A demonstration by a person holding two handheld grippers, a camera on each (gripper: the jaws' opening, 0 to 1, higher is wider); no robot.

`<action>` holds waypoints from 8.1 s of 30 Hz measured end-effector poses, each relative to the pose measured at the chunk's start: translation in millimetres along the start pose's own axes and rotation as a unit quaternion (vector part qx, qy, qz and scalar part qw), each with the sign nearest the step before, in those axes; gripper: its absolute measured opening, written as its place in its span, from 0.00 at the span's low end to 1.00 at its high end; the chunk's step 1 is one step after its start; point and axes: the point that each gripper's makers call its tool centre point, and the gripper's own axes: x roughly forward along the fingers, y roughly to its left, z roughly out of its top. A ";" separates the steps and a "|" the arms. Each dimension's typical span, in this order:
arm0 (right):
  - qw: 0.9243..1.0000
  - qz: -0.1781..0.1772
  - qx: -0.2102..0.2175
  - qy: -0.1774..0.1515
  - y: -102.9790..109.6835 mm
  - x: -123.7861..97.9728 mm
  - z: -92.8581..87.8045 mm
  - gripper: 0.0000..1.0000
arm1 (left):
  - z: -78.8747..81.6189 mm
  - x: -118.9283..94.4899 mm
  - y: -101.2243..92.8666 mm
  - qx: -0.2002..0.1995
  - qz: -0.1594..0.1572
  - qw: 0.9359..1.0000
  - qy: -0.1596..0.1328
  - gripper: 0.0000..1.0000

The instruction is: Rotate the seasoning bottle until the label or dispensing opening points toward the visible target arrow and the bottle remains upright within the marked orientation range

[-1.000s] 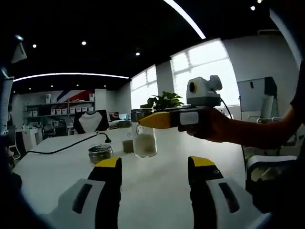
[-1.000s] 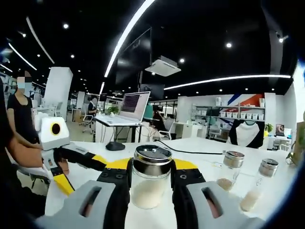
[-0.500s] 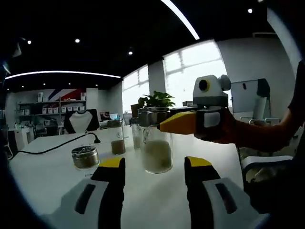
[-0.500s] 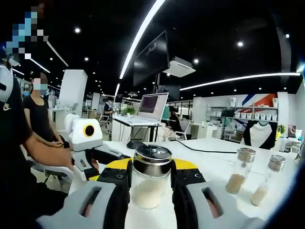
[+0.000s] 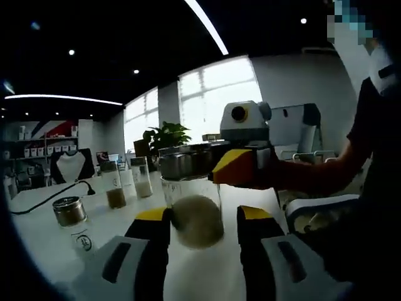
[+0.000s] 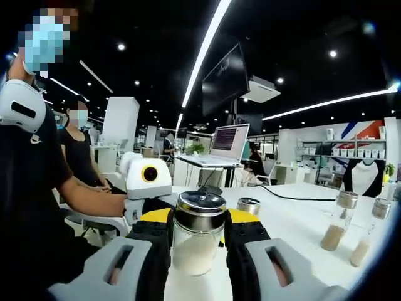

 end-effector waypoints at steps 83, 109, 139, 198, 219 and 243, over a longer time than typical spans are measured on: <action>0.990 -0.139 -0.010 0.026 -7.1 3.9 -6.5 0.33 | 5.2 1.2 1.6 -0.027 0.067 0.997 0.018 0.34; 0.945 -0.316 0.085 -0.026 -35.5 -7.2 -12.8 0.33 | 15.8 9.1 19.4 0.048 0.256 0.965 0.016 0.34; 0.965 -0.246 0.091 -0.019 -18.9 -8.2 -15.0 0.35 | -0.6 17.2 4.4 0.009 0.214 0.976 0.028 0.36; 0.971 -0.224 0.086 -0.021 -60.0 7.1 -0.1 0.30 | -6.6 -9.8 30.8 -0.025 0.238 0.970 0.038 0.45; 0.958 -0.273 0.090 0.009 -124.5 19.5 -35.9 0.30 | -14.8 -26.9 38.2 -0.050 0.274 0.959 0.045 0.81; 0.957 -0.275 0.079 0.039 -133.8 27.0 -57.1 0.31 | -23.6 -25.2 31.4 -0.069 0.258 0.962 0.050 0.87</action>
